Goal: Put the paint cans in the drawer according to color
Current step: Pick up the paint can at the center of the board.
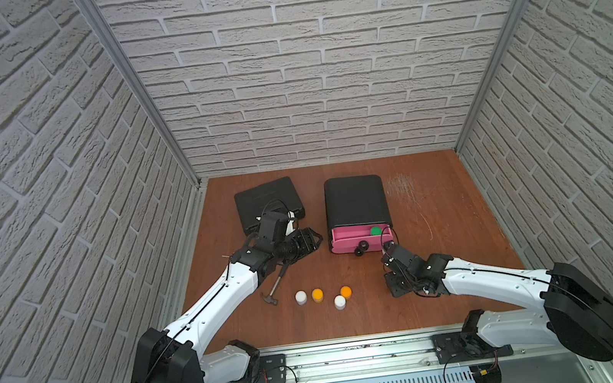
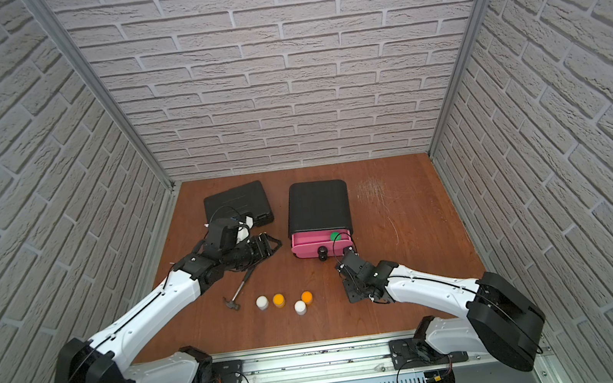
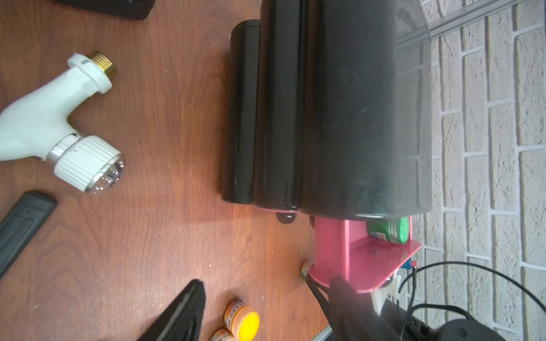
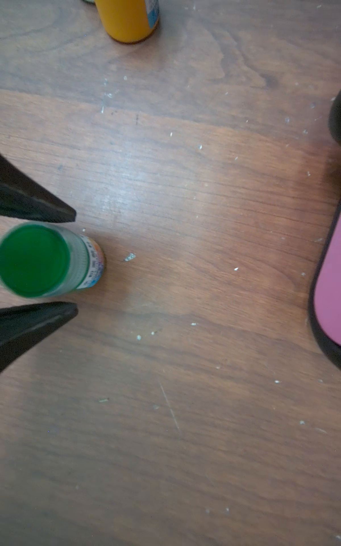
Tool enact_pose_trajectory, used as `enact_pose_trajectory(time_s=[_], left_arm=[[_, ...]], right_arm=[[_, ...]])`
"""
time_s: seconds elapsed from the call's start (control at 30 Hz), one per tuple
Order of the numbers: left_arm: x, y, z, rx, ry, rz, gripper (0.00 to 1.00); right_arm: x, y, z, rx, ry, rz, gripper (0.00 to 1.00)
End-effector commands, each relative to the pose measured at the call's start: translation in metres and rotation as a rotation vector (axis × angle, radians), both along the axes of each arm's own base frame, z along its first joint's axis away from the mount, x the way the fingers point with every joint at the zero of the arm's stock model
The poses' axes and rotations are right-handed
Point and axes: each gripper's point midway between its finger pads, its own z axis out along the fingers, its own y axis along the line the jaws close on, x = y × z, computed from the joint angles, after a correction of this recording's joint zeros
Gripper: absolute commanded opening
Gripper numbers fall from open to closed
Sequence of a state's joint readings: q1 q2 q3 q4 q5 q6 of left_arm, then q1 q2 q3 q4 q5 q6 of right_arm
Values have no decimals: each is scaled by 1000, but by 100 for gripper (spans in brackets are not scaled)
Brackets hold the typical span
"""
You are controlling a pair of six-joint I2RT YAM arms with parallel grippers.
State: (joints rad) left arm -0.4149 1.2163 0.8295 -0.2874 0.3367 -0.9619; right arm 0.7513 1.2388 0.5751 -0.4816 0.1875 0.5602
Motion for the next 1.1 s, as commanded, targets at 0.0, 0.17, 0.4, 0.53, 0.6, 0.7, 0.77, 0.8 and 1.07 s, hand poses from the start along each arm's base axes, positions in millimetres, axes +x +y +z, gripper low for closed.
enact_pose_trajectory(time_s=[0.0,0.17,0.4,0.53,0.6,0.7,0.77,0.8,1.07], left_arm=[[3,1,6,-5,-33,-1,71],[3,1,7,-6,-35,-2,71],[3,1,7,-6,-36,-2,71],[3,2,6,-4,-35,-1,71],[3,1,7,-6,-36,0,71],[2,2,7,-6,-37,1,71],[3,2,7,-5,-36,2,71],[3,2,7,-6,-38,1,71],[1,-2,9,-5,-37,-16,72]], right_arm=[[1,-1,1,-6,-31,11,47],[1,0,0,-11,-24,17,42],[-2,1,1,-12,-19,28,33],[-4,0,6,-12,-20,38,28],[-7,0,11,-12,-20,44,27],[-13,-3,20,-11,-10,57,24],[-21,-4,27,-1,4,68,23],[-25,-6,31,3,10,73,23],[-42,-1,81,125,18,82,22]])
